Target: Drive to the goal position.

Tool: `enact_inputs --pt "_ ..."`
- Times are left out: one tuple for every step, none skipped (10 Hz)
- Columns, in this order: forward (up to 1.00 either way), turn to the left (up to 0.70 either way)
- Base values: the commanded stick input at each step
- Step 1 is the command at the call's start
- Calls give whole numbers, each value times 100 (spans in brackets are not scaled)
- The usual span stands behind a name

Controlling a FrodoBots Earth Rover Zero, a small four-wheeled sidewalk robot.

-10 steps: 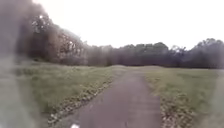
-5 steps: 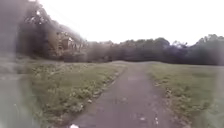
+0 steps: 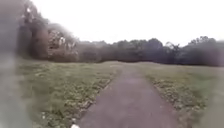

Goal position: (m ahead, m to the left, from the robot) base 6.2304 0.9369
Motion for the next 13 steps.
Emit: enact_inputs --pt "100 -39" --pt "100 -36" --pt "100 -33" --pt "100 -7" --pt "100 -22" --pt "100 -37" --pt "100 -31" --pt "100 -20" --pt "100 -9" --pt "100 0" --pt "100 0" --pt "100 0" --pt "100 0"
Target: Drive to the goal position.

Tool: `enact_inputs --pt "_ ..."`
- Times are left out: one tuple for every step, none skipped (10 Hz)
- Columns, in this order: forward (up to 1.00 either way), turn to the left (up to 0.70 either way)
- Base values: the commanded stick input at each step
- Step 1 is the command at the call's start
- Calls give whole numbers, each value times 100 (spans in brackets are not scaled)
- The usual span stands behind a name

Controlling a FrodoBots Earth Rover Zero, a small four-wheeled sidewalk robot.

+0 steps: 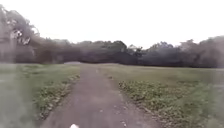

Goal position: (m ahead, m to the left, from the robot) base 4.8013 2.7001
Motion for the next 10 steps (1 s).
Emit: enact_inputs --pt "100 0" --pt "100 0" --pt "100 0" --pt "100 0" --pt "100 0" --pt "100 0" --pt "100 0" --pt "100 0" --pt "100 0" --pt "100 0"
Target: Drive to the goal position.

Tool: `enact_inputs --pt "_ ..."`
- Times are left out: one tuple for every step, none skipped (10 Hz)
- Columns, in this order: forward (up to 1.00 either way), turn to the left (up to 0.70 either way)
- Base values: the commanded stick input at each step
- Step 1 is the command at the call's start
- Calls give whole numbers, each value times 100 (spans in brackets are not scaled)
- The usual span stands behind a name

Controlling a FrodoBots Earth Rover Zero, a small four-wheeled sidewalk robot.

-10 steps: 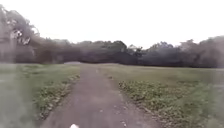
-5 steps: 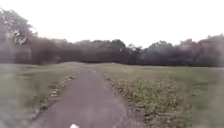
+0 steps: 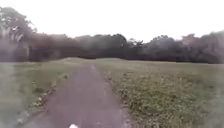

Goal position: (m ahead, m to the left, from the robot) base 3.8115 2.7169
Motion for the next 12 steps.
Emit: enact_inputs --pt "100 0" --pt "100 0" --pt "100 10" --pt "100 21" --pt "100 32" --pt "100 26" --pt "100 9" --pt "100 4" --pt "100 0" --pt "100 0" --pt "100 0" --pt "100 0"
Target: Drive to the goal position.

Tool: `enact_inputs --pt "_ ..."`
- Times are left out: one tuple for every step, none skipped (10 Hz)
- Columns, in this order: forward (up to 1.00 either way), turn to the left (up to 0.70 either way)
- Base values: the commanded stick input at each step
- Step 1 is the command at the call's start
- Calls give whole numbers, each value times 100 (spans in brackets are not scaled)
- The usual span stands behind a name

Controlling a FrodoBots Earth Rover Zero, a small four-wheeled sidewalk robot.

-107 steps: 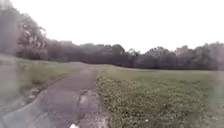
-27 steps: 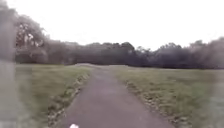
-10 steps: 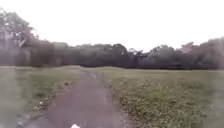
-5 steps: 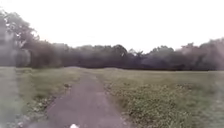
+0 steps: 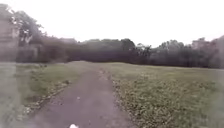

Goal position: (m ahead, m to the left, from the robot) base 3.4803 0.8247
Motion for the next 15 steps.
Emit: enact_inputs --pt "100 0" --pt "100 0" --pt "100 0" --pt "100 5" --pt "100 22" --pt "100 39" --pt "100 40" --pt "100 34" --pt "100 20" --pt "100 7" --pt "100 0" --pt "100 0" --pt "100 0" --pt "100 0" --pt "100 0"
